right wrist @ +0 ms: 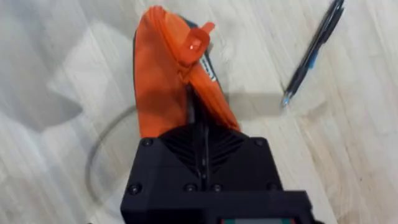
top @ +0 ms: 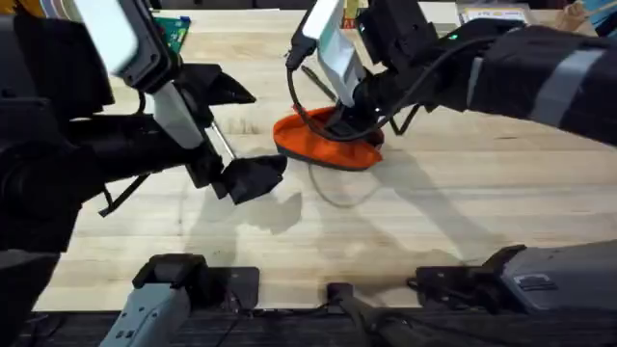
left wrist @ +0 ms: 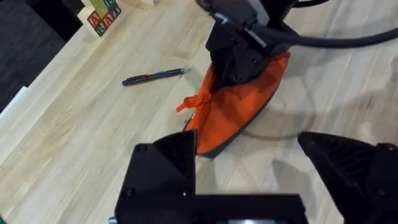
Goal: Unzip the bag, pick up the pens from the table one at a time and place them inside, then zip the bag closed.
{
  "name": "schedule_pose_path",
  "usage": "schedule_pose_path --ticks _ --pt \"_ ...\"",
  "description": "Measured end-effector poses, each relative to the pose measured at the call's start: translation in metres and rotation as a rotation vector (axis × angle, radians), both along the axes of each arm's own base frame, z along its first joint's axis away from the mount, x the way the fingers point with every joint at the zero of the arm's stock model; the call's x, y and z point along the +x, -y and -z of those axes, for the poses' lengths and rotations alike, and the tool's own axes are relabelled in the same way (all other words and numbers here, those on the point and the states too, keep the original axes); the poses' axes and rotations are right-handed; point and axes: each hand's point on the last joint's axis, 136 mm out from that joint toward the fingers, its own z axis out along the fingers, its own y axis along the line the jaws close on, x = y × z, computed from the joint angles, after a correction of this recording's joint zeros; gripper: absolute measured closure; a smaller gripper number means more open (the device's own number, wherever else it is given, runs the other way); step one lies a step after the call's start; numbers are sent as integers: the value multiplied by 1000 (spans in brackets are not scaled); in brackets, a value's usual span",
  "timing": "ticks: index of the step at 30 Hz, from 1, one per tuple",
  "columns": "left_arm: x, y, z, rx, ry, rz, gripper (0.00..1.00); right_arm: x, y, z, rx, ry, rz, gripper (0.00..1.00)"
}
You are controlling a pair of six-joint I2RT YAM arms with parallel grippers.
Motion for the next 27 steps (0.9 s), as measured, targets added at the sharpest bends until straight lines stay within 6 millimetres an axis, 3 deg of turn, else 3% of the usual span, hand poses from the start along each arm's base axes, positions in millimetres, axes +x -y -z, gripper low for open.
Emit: schedule_pose_path --ticks 9,16,17,22,24,27 --pt "0 0 0 0 0 0 7 -9 -5 32 -52 -75 -26 970" --pt "0 0 0 0 0 0 7 -12 -9 35 -63 -75 -37 948" --pt "0 0 0 0 0 0 7 -12 -9 35 -64 -74 -38 841" --pt "0 0 0 0 0 0 7 -20 -6 37 -86 -103 -46 115" --pt "0 0 0 0 0 0 7 -25 -5 39 -97 -119 -55 12" --pt "0 0 0 0 0 0 7 -28 -3 40 -106 -130 -57 6"
